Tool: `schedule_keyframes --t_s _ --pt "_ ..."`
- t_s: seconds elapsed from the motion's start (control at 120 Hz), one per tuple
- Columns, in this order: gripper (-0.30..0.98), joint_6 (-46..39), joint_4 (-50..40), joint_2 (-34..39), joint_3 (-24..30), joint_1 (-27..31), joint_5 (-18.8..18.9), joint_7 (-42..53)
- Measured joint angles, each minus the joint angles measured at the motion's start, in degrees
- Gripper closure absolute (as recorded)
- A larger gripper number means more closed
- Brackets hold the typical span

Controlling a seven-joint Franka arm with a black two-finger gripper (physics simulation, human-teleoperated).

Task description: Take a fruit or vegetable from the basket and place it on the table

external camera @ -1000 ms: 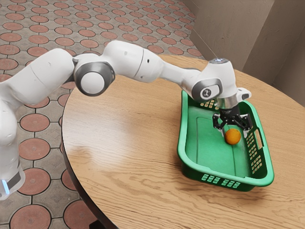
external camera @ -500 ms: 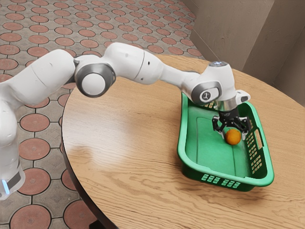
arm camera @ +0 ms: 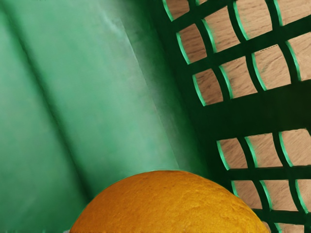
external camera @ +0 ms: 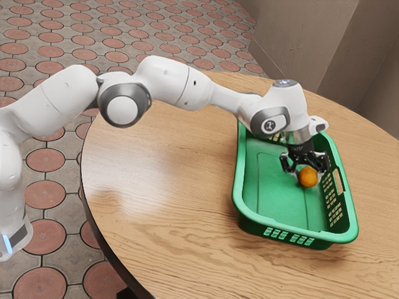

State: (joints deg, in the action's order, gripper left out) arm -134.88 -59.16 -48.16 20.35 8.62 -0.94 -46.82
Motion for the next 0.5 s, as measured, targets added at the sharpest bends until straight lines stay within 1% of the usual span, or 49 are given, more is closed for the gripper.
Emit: schedule_keyframes --t_s 0.083,0.15,0.275,0.392,0.5 --pt "0.34 -0.1 0.0 1.5 -0.2 -0.8 0.5 -0.3" --pt "0.34 -0.2 0.0 3.7 -0.4 -3.0 1.8 -0.8" --pt "0.33 -0.2 0.0 6.9 -2.2 -10.1 3.4 -2.0" --pt "0.34 -0.4 0.0 7.4 -2.7 -17.8 4.3 -3.6" --pt "0.34 -0.7 0.0 7.5 -2.3 -23.2 5.7 -5.1"
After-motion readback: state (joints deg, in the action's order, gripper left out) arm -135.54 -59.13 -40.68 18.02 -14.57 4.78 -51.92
